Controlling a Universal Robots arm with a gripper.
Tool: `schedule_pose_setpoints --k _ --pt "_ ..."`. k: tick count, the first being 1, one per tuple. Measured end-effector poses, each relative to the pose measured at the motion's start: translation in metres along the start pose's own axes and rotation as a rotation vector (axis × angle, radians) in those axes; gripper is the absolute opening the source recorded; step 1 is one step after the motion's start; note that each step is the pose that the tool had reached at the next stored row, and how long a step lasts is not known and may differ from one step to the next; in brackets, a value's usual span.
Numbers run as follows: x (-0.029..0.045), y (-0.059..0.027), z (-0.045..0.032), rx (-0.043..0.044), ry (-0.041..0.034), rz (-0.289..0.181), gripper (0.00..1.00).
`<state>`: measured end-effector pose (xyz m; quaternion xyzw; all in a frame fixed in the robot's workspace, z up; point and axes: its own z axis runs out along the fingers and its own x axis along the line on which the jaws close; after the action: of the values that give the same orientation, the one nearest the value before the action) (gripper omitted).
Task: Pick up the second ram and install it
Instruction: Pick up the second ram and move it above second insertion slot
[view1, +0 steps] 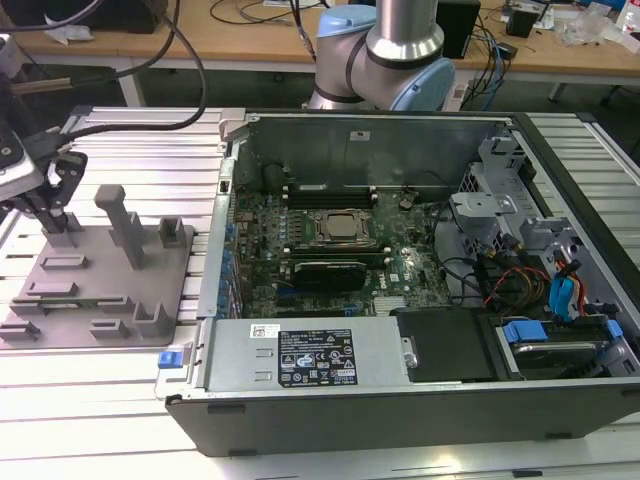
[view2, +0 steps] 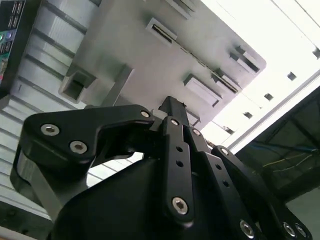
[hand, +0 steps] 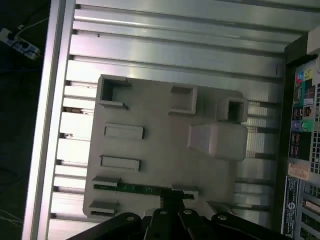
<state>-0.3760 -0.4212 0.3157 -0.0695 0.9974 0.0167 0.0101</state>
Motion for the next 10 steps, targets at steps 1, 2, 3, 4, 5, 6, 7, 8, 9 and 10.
schedule_pose_setpoints --k 1,2,3,4,5,6,7,8,9,10 --pt "0.0000 0.0001 0.0002 0.0005 0.0008 -0.021 0.08" --pt "0.0000 0.0002 0.0004 0.0010 0.0015 -0.040 0.08" --pt "0.0000 0.0002 0.0007 0.0018 0.0030 -0.077 0.08" --pt "0.0000 0.0006 0.0012 0.0012 0.0040 -0.108 0.08" --pt "-0.0002 0.0018 0.0017 0.0021 0.0053 -0.139 0.08" --pt "-0.0003 0.0027 0.0021 0.0036 0.0062 -0.161 0.08" --pt "-0.0002 0.0030 0.0026 0.0041 0.0073 -0.187 0.08" --pt "0.0001 0.0033 0.0027 0.0042 0.0080 -0.201 0.08" --pt "0.0006 0.0035 0.0033 0.0046 0.0088 -0.227 0.08" --pt "0.0009 0.0036 0.0036 0.0048 0.0093 -0.243 0.08"
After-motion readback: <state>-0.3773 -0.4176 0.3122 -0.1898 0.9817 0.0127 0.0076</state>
